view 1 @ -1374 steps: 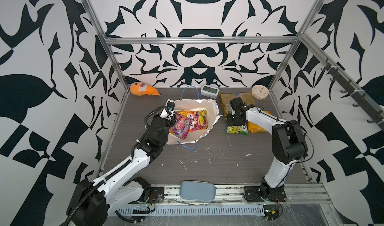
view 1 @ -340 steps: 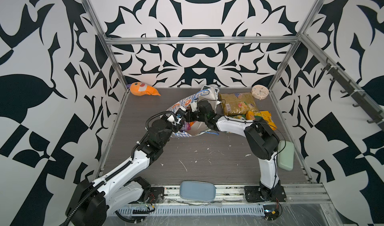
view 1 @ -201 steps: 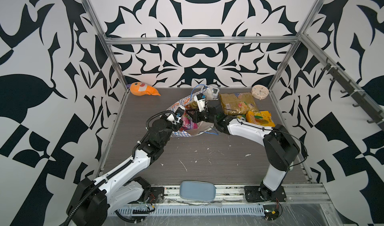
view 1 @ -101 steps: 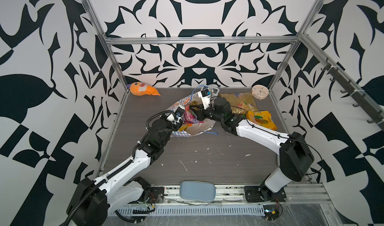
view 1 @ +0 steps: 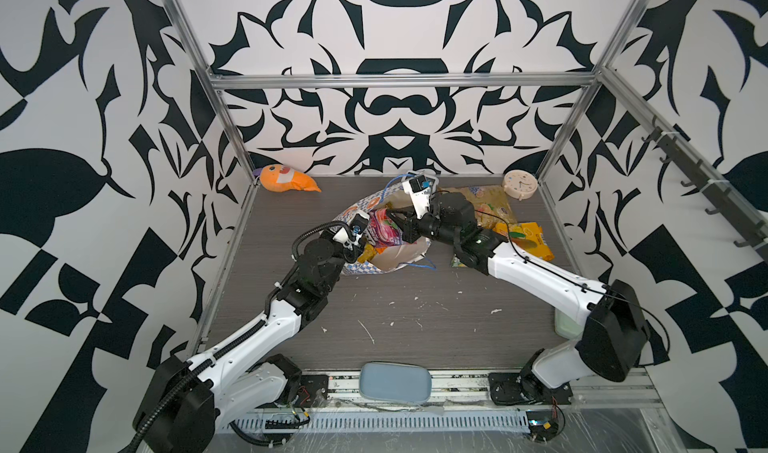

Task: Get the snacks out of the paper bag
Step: 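Lift the purple Berries pack up out of the bag with the right gripper, then carry the purple pack over and lower it beside the green pack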

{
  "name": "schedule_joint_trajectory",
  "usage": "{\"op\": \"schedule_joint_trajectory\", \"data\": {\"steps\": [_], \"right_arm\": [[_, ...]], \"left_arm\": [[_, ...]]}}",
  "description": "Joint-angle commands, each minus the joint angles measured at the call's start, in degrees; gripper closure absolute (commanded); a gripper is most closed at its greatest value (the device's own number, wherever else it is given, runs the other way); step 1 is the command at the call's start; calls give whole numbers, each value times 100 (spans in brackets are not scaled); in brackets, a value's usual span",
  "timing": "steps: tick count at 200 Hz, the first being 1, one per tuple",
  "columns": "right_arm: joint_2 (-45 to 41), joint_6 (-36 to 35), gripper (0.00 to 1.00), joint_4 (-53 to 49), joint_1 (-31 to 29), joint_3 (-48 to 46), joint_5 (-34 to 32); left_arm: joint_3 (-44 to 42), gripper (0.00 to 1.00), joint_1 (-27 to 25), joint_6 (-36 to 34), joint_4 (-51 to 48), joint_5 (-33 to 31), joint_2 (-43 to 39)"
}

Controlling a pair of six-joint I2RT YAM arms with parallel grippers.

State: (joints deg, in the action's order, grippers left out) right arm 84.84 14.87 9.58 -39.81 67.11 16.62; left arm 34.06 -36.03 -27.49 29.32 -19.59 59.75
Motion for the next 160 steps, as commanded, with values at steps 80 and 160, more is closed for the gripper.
{"op": "schedule_joint_trajectory", "data": {"steps": [80, 160], "right_arm": [[-1197, -1006, 100, -215, 66, -70, -626], [-1763, -1127, 100, -185, 126, -87, -1303]], "left_arm": [[129, 100, -44, -54, 226, -20, 53], [149, 100, -44, -79, 250, -55, 138]]}}
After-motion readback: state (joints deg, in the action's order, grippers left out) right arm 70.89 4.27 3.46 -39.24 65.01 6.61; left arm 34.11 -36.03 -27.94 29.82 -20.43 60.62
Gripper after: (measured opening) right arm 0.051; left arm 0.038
